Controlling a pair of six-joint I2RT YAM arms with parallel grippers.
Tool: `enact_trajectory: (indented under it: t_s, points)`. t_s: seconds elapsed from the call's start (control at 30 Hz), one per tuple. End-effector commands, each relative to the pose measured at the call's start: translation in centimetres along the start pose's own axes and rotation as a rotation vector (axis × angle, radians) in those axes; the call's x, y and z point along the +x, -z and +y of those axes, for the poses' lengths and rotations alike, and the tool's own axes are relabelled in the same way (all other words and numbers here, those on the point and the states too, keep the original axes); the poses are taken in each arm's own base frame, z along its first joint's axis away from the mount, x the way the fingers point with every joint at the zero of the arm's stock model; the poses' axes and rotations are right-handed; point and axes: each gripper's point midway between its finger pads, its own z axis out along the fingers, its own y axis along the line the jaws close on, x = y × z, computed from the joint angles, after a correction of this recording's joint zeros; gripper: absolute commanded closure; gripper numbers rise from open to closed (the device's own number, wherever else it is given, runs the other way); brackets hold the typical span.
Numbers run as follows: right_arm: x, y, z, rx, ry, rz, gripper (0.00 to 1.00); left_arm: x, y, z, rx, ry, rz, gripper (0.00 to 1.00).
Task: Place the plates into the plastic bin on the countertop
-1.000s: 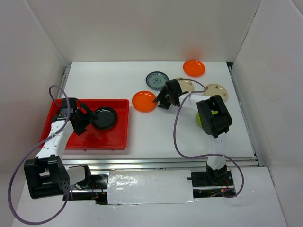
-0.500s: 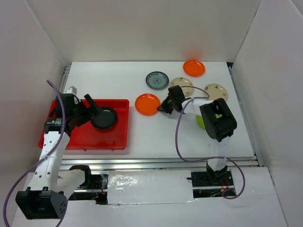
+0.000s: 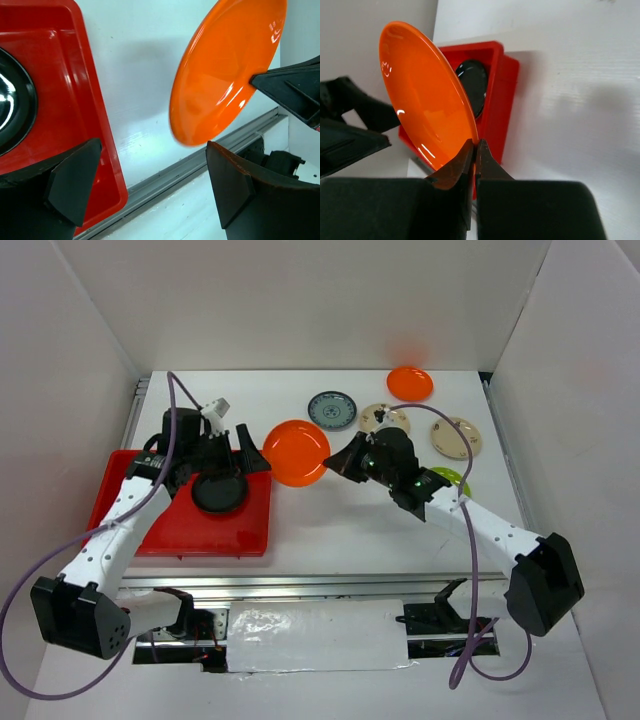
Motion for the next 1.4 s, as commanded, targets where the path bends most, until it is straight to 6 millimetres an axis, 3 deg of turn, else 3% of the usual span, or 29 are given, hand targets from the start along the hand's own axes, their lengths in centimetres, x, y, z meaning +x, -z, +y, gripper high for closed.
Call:
enact_trajectory:
  t_s: [0.0, 0.1, 0.17, 0.2, 0.23, 0.27, 0.3, 0.33, 0.37, 0.4, 0.43, 0.47, 0.5, 0.57, 0.6, 0.67, 0.7, 0.8, 0.87, 1.0, 1.07, 1.1, 1.13, 1.17, 1.27, 1.37]
  points:
    - [1.5, 0.8, 3.0, -0.179, 0.066, 0.092, 1.00, -1.1, 0.1, -1.9, 0.045, -0.058, -0.022, 0.01]
    - [2.4, 1.2, 4.8, -0.283, 0.076, 0.166, 1.00, -1.2, -0.4, -2.5, 0.069, -0.068, -0.011, 0.10]
    - [2.9, 1.5, 5.8, -0.335, 0.076, 0.199, 1.00, -1.3, -0.7, -2.7, 0.074, -0.073, -0.010, 0.30]
    - [3.0, 1.4, 5.9, -0.340, 0.072, 0.203, 1.00, -1.3, -1.0, -2.6, 0.067, -0.070, -0.005, 0.44]
    - [3.0, 1.4, 6.0, -0.344, 0.068, 0.204, 1.00, -1.2, -1.0, -2.4, 0.055, -0.066, 0.001, 0.80]
    - [2.8, 1.3, 5.9, -0.335, 0.066, 0.196, 1.00, -1.3, -1.2, -1.9, 0.025, -0.058, 0.001, 0.95]
    - [2.7, 1.1, 5.8, -0.324, 0.065, 0.194, 1.00, -1.2, -1.3, -1.5, 0.007, -0.054, 0.006, 1.00]
    - [2.7, 1.0, 5.6, -0.308, 0.062, 0.197, 0.94, -1.4, -1.1, -1.4, -0.005, -0.053, -0.001, 1.00]
    - [2.4, 0.8, 5.3, -0.290, 0.060, 0.183, 0.74, -1.6, -1.0, -0.5, -0.060, -0.035, -0.016, 1.00]
    - [2.3, 0.6, 4.7, -0.260, 0.049, 0.175, 0.46, -2.0, -0.8, 0.4, -0.107, -0.014, -0.038, 1.00]
    - [2.2, 0.5, 3.3, -0.193, 0.021, 0.171, 0.25, -2.3, -0.4, 1.5, -0.162, 0.008, -0.065, 1.00]
    - [1.0, 1.0, 2.4, -0.151, 0.003, 0.122, 0.00, -2.5, 0.4, 2.6, -0.220, 0.062, -0.098, 1.00]
    - [0.6, 1.1, -0.4, -0.035, -0.029, 0.069, 0.00, -3.1, 1.3, 6.1, -0.361, 0.121, -0.159, 1.00]
    - [-0.2, 2.3, -2.8, 0.046, -0.050, -0.003, 0.00, -3.0, 3.1, 9.2, -0.468, 0.232, -0.228, 1.00]
    - [-0.1, 3.9, -3.5, 0.057, -0.049, -0.035, 0.00, -2.4, 3.7, 12.2, -0.528, 0.302, -0.247, 1.00]
    - [-0.2, 6.3, -5.5, 0.123, -0.053, -0.094, 0.00, -2.0, 4.3, 14.2, -0.539, 0.362, -0.286, 1.00]
    - [-0.1, 7.1, -6.2, 0.148, -0.053, -0.111, 0.00, -1.5, 4.4, 16.5, -0.573, 0.407, -0.298, 1.00]
    - [-0.1, 10.6, -9.5, 0.265, -0.064, -0.183, 0.00, -0.6, 3.0, 17.9, -0.514, 0.460, -0.259, 1.00]
    - [-0.7, 12.9, -9.7, 0.255, -0.078, -0.245, 0.00, 0.2, 2.2, 19.5, -0.552, 0.490, -0.224, 1.00]
    - [-1.4, 16.3, -10.6, 0.257, -0.097, -0.329, 0.00, 0.8, 0.4, 20.6, -0.520, 0.509, -0.172, 1.00]
    - [-1.4, 17.6, -10.9, 0.271, -0.093, -0.345, 0.00, 1.1, -0.1, 20.6, -0.508, 0.515, -0.154, 0.90]
    - [-1.4, 17.9, -11.1, 0.283, -0.097, -0.348, 0.00, 1.1, -0.2, 20.5, -0.506, 0.513, -0.156, 0.58]
    - [-1.4, 18.3, -11.7, 0.310, -0.108, -0.351, 0.00, 1.2, 0.1, 20.4, -0.517, 0.514, -0.156, 0.43]
    - [-1.2, 18.4, -12.0, 0.320, -0.119, -0.341, 0.00, 1.0, 0.2, 20.1, -0.527, 0.496, -0.164, 0.01]
    - [0.3, 17.4, -14.1, 0.374, -0.197, -0.285, 0.00, 0.7, 1.6, 19.9, -0.623, 0.451, -0.176, 0.01]
    - [1.6, 17.1, -18.2, 0.509, -0.307, -0.299, 0.00, 1.0, 2.6, 19.8, -0.684, 0.432, -0.157, 0.01]
